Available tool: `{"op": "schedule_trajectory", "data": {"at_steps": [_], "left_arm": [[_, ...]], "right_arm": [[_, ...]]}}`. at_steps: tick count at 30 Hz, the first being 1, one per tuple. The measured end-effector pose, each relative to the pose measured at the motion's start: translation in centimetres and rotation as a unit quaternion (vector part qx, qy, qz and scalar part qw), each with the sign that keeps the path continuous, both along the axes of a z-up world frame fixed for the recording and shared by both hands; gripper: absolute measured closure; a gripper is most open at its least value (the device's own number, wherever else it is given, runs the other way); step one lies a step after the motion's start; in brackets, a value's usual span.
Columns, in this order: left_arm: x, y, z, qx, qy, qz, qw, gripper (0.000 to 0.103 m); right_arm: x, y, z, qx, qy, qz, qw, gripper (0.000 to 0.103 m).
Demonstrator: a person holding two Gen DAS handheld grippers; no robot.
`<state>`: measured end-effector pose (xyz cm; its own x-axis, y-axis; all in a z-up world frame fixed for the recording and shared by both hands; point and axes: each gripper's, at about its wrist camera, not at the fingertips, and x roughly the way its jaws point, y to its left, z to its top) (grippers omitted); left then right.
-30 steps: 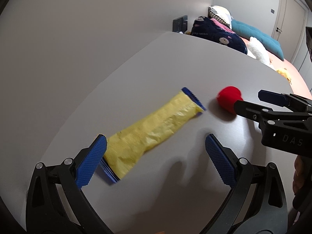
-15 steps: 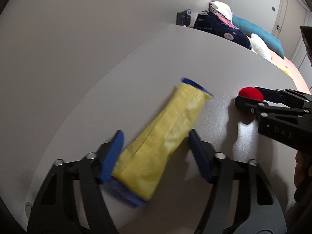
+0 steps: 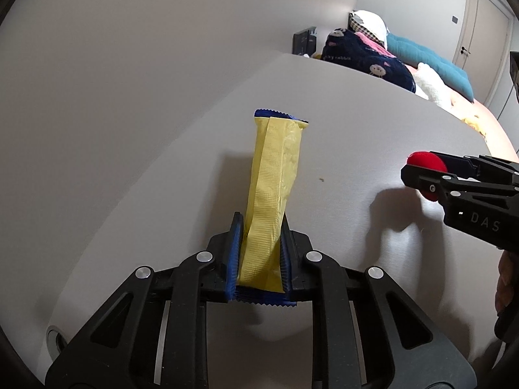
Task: Collect trash
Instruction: 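Grasp the red heart plush with the right gripper while the left gripper grasps the yellow bag, then carry the red heart and yellow bag with both grippers toward the bin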
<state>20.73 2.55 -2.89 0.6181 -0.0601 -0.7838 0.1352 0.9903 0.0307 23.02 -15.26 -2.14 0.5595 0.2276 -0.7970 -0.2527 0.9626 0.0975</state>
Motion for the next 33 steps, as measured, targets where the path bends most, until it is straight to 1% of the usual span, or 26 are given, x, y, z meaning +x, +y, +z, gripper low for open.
{"op": "schedule_trajectory", "data": {"at_steps": [6, 18, 27, 33], "left_arm": [[-1.8, -1.6, 1.9, 0.001, -0.014, -0.009, 0.9999, 0.083], [-5.7, -5.6, 4.7, -0.006, -0.033, -0.031, 0.999, 0.083], [-8.9, -9.5, 5.8, -0.013, -0.041, -0.056, 0.9975, 0.083], [-10.6, -11.3, 6.6, -0.016, -0.047, -0.065, 0.9966, 0.083]], "right_arm": [[-1.6, -1.6, 1.5, 0.008, -0.009, -0.007, 1.0, 0.054], [-6.4, -5.8, 4.6, 0.016, -0.03, -0.025, 0.999, 0.054], [-10.6, -9.3, 6.1, 0.022, -0.043, -0.044, 0.998, 0.054], [-13.1, -11.2, 7.1, 0.027, -0.055, -0.053, 0.997, 0.054]]}}
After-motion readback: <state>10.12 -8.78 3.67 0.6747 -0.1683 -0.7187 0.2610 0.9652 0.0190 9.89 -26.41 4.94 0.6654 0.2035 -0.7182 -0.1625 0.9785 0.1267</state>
